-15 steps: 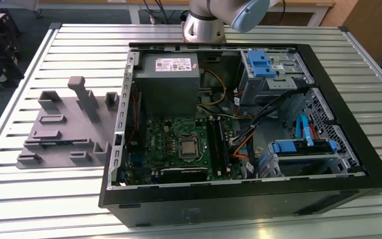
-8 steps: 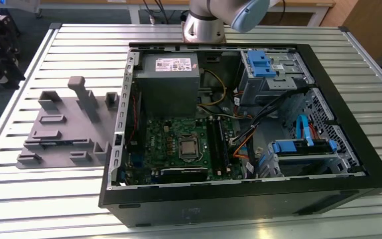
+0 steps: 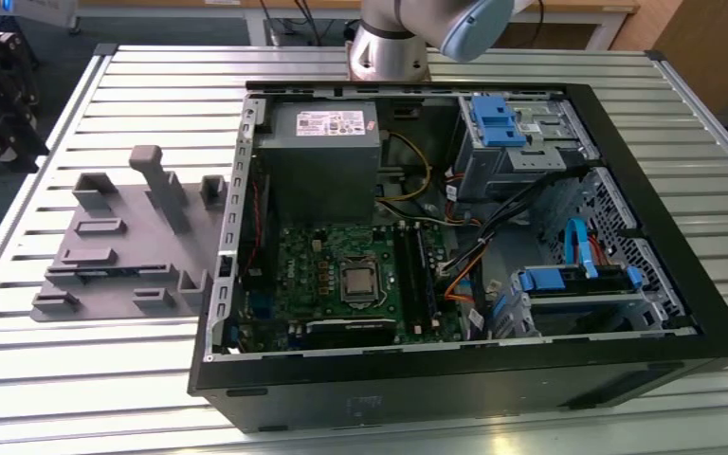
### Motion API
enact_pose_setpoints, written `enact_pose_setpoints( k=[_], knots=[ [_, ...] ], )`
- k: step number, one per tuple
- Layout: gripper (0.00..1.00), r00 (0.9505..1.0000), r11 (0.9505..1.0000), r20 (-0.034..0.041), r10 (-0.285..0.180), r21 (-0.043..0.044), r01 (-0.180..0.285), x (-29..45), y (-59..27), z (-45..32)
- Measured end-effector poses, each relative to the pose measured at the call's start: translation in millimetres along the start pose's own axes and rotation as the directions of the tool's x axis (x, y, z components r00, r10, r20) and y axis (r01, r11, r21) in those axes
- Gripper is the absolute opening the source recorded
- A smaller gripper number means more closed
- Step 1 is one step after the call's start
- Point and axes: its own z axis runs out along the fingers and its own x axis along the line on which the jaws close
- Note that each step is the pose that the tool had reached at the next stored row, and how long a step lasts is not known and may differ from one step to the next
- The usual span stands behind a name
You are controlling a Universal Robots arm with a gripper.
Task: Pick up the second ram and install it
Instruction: 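Pick up the second ram and move it above second insertion slot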
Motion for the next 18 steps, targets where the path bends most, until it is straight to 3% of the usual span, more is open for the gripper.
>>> enact_pose_setpoints(
  k=[18],
  knots=[
    [0.31,1.0,1.0,-0.0002,-0.005,0.0,0.005,8.5,-1.1,18.6]
  ],
)
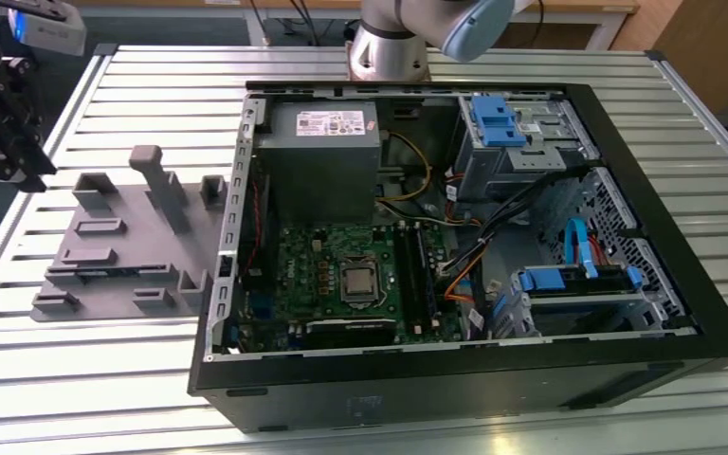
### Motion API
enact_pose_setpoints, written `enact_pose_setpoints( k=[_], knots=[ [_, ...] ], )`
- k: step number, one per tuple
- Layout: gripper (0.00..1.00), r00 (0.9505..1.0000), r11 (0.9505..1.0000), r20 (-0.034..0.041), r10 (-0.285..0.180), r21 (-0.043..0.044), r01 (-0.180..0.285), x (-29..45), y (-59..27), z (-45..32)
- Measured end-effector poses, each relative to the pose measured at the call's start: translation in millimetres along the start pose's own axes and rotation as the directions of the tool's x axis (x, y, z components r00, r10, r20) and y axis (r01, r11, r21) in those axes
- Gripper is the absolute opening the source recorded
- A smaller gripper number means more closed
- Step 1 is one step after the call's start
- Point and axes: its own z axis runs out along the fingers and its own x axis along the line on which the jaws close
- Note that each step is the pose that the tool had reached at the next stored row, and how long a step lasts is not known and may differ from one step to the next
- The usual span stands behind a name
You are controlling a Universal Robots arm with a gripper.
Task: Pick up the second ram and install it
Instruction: 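Pick up the second ram and move it above second insertion slot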
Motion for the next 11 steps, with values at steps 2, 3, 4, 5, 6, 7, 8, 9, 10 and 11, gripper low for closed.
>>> enact_pose_setpoints(
  k=[2,3,4,5,6,7,8,9,10,11],
  knots=[
    [0.31,1.0,1.0,0.0,0.0,0.0001,0.0,1.4,-0.2,1.6],
    [0.31,1.0,1.0,0.0,-0.001,0.0,0.001,2.0,-0.2,2.3],
    [0.31,1.0,1.0,0.0,-0.001,0.0001,0.001,2.5,-0.2,3.1],
    [0.31,1.0,1.0,-0.0001,-0.001,0.0,0.001,3.1,-0.3,3.9],
    [0.31,1.0,1.0,-0.0001,-0.002,0.0,0.002,3.5,-0.3,4.6],
    [0.31,1.0,1.0,-0.0002,-0.002,-0.0001,0.002,3.9,-0.3,5.3],
    [0.31,1.0,1.0,-0.0001,-0.003,0.0,0.003,4.3,-0.4,6.1],
    [0.31,1.0,1.0,-0.0001,-0.003,0.0,0.003,4.6,-0.4,6.7],
    [0.31,1.0,1.0,-0.0002,-0.004,-0.0001,0.004,4.9,-0.5,7.3],
    [0.31,1.0,1.0,-0.0001,-0.004,0.0,0.004,5.2,-0.5,8.0]
  ],
)
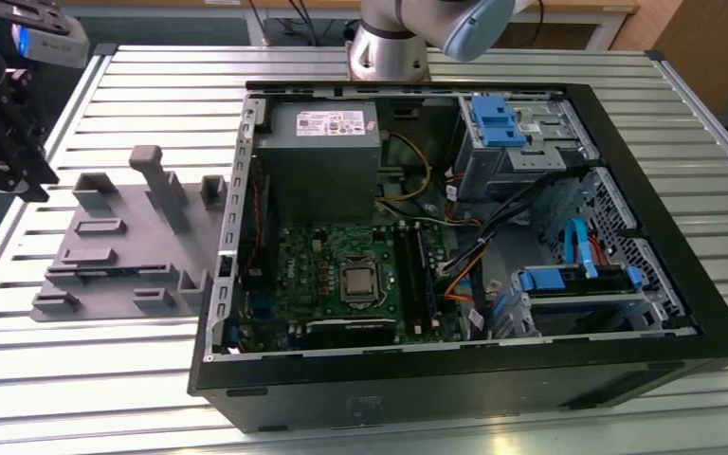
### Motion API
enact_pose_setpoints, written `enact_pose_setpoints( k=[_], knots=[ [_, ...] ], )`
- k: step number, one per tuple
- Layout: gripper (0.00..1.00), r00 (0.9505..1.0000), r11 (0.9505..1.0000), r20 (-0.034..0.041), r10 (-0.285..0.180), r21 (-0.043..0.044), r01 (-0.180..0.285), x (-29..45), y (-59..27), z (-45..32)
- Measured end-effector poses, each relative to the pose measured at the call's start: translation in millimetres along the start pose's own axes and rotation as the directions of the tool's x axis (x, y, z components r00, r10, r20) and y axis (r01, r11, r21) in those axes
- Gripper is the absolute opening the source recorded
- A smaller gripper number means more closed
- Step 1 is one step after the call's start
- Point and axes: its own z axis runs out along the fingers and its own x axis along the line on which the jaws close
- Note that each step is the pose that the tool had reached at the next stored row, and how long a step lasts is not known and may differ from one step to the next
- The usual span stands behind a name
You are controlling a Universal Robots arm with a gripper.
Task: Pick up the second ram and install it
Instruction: 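Pick up the second ram and move it above second insertion slot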
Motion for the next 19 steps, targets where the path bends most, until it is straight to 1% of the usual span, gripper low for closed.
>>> enact_pose_setpoints(
  k=[4,15,19],
  knots=[
    [0.31,1.0,1.0,-0.0002,-0.001,-0.0002,0.001,0.5,-0.1,1.6],
    [0.31,1.0,1.0,-0.0001,-0.001,0.0005,0.001,0.8,-0.1,3.0],
    [0.31,1.0,1.0,-0.0002,-0.004,0.001,0.004,1.9,-0.4,4.3]
  ],
)
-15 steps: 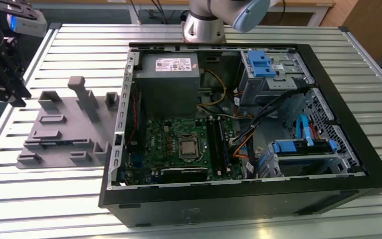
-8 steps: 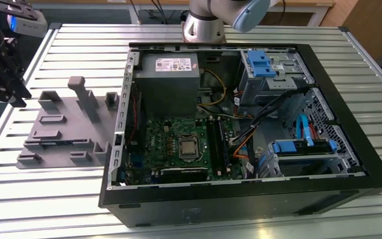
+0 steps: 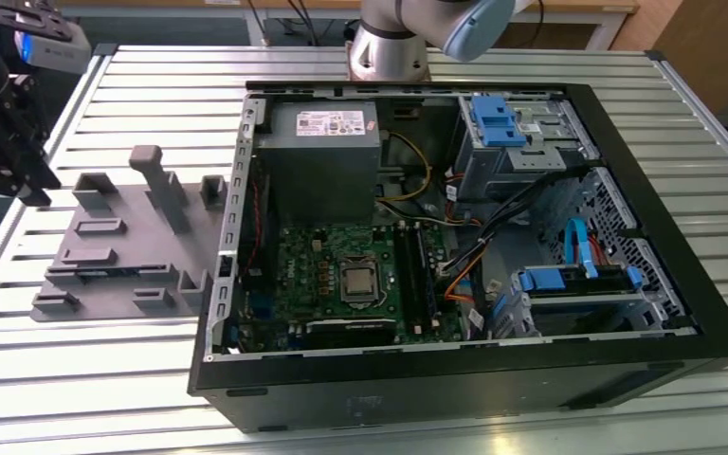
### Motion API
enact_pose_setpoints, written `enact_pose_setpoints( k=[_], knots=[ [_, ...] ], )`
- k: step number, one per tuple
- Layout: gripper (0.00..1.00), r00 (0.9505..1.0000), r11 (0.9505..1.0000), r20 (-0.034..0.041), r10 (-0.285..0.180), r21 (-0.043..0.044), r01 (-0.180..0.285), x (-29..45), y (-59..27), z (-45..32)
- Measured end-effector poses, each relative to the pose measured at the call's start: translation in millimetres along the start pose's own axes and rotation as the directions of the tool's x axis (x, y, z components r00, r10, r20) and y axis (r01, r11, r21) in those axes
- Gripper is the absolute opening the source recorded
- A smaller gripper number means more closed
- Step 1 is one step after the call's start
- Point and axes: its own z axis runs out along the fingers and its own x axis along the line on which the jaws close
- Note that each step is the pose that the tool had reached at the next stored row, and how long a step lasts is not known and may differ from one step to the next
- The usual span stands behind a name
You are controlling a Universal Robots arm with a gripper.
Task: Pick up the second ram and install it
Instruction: 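Pick up the second ram and move it above second insertion slot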
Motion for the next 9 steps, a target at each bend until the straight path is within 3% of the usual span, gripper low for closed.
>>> enact_pose_setpoints(
  k=[9],
  knots=[
    [0.31,0.9997,0.9997,-0.001,-0.023,0.0,0.023,2.6,-0.2,10.0]
  ],
)
